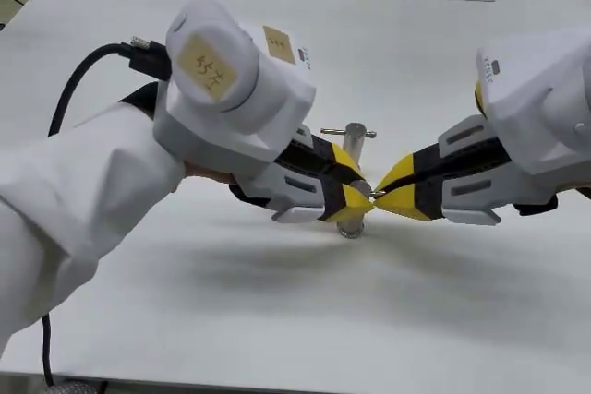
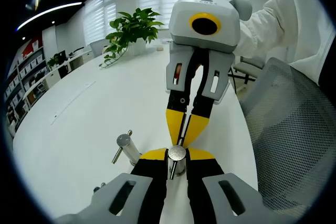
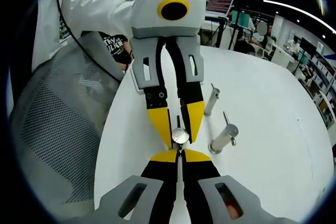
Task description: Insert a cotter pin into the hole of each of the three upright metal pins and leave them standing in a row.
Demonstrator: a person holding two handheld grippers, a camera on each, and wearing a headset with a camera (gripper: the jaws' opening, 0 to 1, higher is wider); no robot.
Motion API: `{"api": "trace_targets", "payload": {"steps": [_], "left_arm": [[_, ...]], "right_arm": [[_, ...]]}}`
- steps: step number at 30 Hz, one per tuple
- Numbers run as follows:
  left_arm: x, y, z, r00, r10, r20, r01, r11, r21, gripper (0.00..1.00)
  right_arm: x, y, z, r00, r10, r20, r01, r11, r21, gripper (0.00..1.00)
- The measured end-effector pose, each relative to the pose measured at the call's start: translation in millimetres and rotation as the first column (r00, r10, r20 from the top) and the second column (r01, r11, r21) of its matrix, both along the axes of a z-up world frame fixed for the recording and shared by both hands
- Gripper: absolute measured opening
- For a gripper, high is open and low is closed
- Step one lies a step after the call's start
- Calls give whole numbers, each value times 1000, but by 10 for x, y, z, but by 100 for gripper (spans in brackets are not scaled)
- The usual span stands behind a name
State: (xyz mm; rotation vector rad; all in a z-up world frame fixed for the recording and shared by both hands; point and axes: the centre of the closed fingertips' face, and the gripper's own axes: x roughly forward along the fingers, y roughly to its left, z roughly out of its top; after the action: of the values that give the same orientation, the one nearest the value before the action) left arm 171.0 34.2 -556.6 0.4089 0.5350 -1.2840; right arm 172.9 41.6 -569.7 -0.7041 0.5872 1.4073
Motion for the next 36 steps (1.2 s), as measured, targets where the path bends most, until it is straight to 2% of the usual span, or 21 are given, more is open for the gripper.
{"api": "trace_targets", "payload": {"steps": [11, 16, 23, 24, 27, 29, 32, 33, 34, 35, 36], "left_arm": [[-14, -15, 6, 1000, -19, 7, 19, 1000, 11, 9], [-16, -11, 5, 1000, -12, 0, 12, 1000, 11, 9], [-11, -7, 1, 1000, -8, 3, 8, 1000, 12, 10], [-15, -5, 0, 1000, -12, 12, 12, 1000, 17, 10], [-9, -4, -1, 1000, -5, 23, 5, 1000, 16, 11], [22, 23, 6, 999, 7, 49, -8, 1000, 23, 15], [41, 76, 31, 998, 23, 61, -24, 1000, 18, 30], [92, 97, 74, 994, 41, 101, -41, 999, -1, 34], [102, 114, 89, 993, 53, 109, -52, 999, -10, 35], [94, 140, 106, 994, 71, 81, -69, 997, -31, 36], [92, 158, 116, 994, 83, 68, -80, 996, -44, 39]], "right_arm": [[-2, 44, 6, 996, 87, 32, -86, 996, -31, 0], [-2, 33, 11, 998, 56, 2, -56, 998, -25, 0], [-7, 29, 13, 999, 52, 6, -52, 998, -25, 0], [5, 22, 11, 999, 40, 5, -40, 999, -24, 0], [49, 6, 4, 1000, 14, 18, -14, 999, -30, 6], [48, -4, 6, 1000, 6, 12, -5, 1000, -29, 10], [17, -5, 26, 1000, -8, -5, 8, 1000, -18, 11], [4, 7, 37, 1000, -12, -13, 12, 1000, -11, 12], [-8, 10, 30, 1000, -18, -23, 18, 1000, -1, 13], [-16, 26, 36, 999, -24, -33, 24, 1000, 10, 13], [-27, 40, 48, 999, -29, -41, 30, 999, 21, 14]]}}
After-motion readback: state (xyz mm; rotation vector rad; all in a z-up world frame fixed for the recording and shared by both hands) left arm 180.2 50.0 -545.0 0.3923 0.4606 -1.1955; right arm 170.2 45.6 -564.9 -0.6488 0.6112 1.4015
